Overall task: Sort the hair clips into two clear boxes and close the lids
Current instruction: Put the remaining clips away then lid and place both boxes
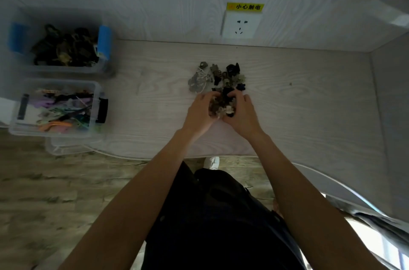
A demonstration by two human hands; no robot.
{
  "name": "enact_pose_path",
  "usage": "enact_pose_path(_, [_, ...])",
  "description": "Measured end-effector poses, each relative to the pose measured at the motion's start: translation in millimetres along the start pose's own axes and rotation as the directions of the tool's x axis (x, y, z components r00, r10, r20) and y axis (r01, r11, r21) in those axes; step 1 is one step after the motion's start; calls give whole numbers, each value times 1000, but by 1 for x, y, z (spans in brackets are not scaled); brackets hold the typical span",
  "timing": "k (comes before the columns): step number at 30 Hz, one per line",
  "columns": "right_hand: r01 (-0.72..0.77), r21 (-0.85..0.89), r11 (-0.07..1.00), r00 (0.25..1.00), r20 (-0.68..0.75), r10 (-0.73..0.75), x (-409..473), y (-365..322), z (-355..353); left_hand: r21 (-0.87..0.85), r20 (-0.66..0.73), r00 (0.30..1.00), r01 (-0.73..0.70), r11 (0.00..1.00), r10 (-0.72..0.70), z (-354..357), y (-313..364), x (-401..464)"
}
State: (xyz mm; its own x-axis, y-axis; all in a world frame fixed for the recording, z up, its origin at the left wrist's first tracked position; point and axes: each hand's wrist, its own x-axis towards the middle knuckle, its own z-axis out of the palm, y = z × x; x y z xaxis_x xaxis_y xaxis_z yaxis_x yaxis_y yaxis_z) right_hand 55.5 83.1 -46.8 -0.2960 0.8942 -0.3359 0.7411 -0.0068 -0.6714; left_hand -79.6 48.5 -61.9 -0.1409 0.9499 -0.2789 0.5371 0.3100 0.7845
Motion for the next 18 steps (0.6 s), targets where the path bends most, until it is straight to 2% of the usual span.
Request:
enact_pose_path(7, [-85,28,996,996,4,84,6,-13,3,-29,110,993,56,998,-53,-7,2,2])
enact_pose_path(12, [-80,112,990,997,-14,82,8,-18,-3,-189,159,985,103,977,-74,-26,8,6])
enact_pose_path(18, [-86,174,981,984,-142,111,0,-27,-3,-269,68,996,74,960,-58,-33,5,9])
